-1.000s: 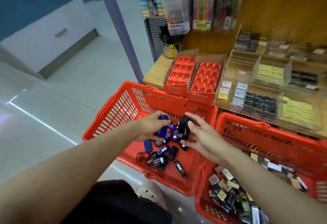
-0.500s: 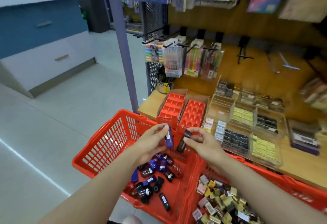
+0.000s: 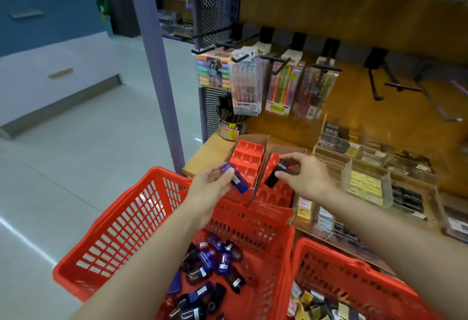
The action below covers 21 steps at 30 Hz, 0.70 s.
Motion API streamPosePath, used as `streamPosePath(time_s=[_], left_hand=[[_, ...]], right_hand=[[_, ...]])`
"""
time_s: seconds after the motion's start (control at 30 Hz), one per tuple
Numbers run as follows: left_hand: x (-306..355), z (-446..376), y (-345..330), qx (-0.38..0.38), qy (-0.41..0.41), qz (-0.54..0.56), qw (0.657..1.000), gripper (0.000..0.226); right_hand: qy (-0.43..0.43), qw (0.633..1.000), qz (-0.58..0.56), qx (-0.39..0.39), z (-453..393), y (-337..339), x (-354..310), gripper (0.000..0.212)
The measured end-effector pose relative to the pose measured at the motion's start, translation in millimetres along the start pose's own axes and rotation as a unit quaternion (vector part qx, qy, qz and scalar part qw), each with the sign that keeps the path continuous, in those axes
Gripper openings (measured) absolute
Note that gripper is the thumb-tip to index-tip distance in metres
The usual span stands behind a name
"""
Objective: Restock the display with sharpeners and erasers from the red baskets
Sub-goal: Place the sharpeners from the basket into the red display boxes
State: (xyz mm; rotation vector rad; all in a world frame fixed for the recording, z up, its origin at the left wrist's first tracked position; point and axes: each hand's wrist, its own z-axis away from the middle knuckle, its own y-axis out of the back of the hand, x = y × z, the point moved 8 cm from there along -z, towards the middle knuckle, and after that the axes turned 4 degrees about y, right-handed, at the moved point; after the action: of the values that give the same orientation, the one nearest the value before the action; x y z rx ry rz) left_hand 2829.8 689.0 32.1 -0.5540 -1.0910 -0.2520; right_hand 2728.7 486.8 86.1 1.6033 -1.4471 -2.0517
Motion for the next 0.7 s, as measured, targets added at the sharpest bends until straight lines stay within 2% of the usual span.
streamPosePath(time_s=[0.1,0.2,0.37,0.5,0.57,0.7], left_hand=[[14,-14,29,0.061,-0.036,-0.008,0.997,0.036],[13,-24,50,0.095,-0.040,0.002,0.995,0.037],[-3,-38,66,0.095,-0.002,0.035,0.995,0.035],[-15,-40,73,0.092,0.070,0.028,0.993,0.027],[-21,-37,71,0.080,0.093,0.010,0.992,0.019],[-28,-36,59,0.056,0.088,-0.083,0.991,0.027]], right_hand=[[0.023,0.997,-0.059,0.032,-12,-12,-16,0.031],[0.056,0.998,-0.040,0.007,-23,-37,-39,0.034],[0.048,0.998,-0.011,-0.028,-40,-78,-53,0.034],[0.035,0.998,-0.017,-0.046,-44,-101,-49,0.035],[0.034,0.998,-0.026,-0.046,-43,-107,-49,0.035],[0.044,0.998,-0.020,-0.038,-42,-114,-52,0.033]])
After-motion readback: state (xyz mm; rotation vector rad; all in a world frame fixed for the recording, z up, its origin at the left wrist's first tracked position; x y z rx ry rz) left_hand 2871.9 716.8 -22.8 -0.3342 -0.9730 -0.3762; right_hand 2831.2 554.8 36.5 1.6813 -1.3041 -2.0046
